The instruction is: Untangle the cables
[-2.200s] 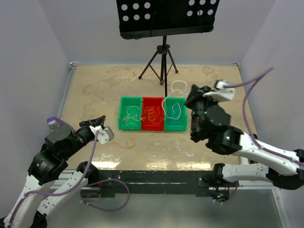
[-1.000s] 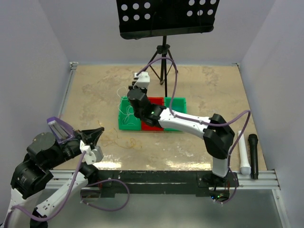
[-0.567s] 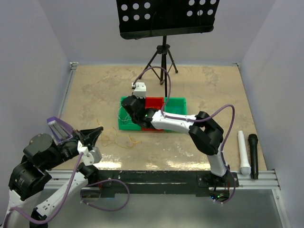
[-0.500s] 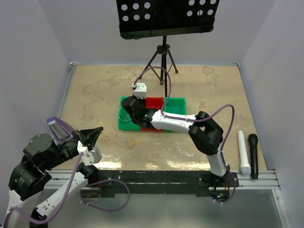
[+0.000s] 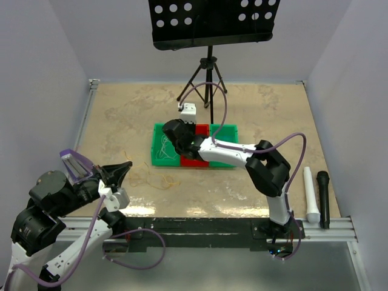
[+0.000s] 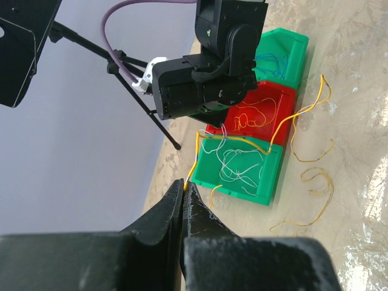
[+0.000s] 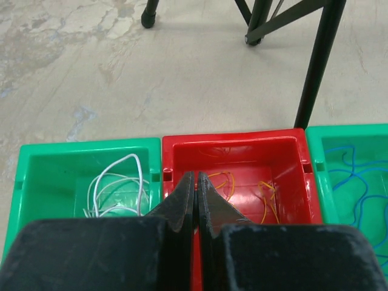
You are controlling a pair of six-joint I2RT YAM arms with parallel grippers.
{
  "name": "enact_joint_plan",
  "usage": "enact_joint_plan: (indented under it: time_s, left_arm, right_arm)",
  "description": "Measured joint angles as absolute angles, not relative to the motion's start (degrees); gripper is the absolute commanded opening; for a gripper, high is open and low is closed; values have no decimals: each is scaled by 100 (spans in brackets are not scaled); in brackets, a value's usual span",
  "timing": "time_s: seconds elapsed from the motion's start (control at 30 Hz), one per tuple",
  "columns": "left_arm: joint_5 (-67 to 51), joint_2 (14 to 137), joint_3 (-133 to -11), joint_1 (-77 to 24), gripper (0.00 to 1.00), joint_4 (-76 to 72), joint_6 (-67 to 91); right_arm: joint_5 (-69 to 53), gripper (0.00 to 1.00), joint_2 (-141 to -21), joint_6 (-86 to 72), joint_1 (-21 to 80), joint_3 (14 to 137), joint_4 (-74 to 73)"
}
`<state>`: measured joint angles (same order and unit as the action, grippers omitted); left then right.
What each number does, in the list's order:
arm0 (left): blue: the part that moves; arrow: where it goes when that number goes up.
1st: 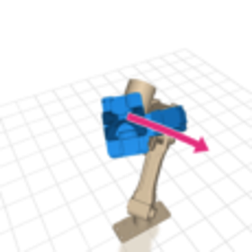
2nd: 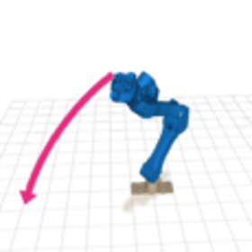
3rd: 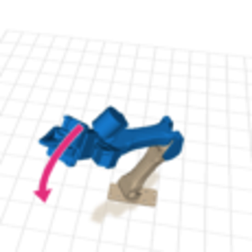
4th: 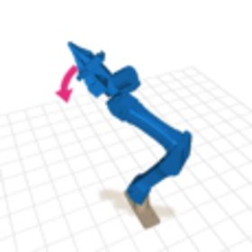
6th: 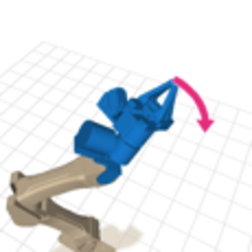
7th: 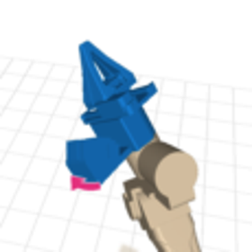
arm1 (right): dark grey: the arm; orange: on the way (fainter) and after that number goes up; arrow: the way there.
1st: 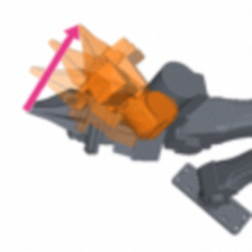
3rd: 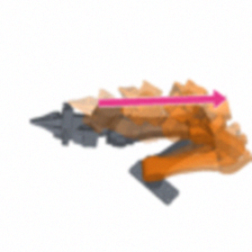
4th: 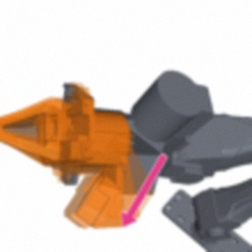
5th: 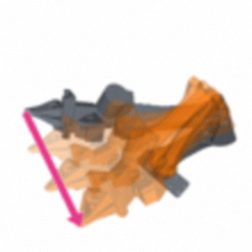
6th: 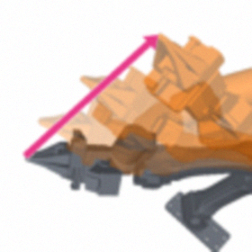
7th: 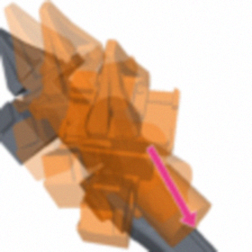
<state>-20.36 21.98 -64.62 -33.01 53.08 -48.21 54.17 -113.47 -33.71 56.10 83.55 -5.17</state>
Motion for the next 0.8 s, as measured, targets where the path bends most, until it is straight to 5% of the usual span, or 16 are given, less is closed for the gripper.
enact_joint_plan:
  time_s: [0.57,0.8]
  left_arm:
    - [-2073,2198,-6462,-3301,0,5142,-4805]
    - [-2086,2200,-6462,-3301,0,5094,-4801]
  right_arm:
    - [4519,0,-12501,-3061,5660,9406,-491]
    - [3938,36,-12722,-3157,5662,9487,-576]
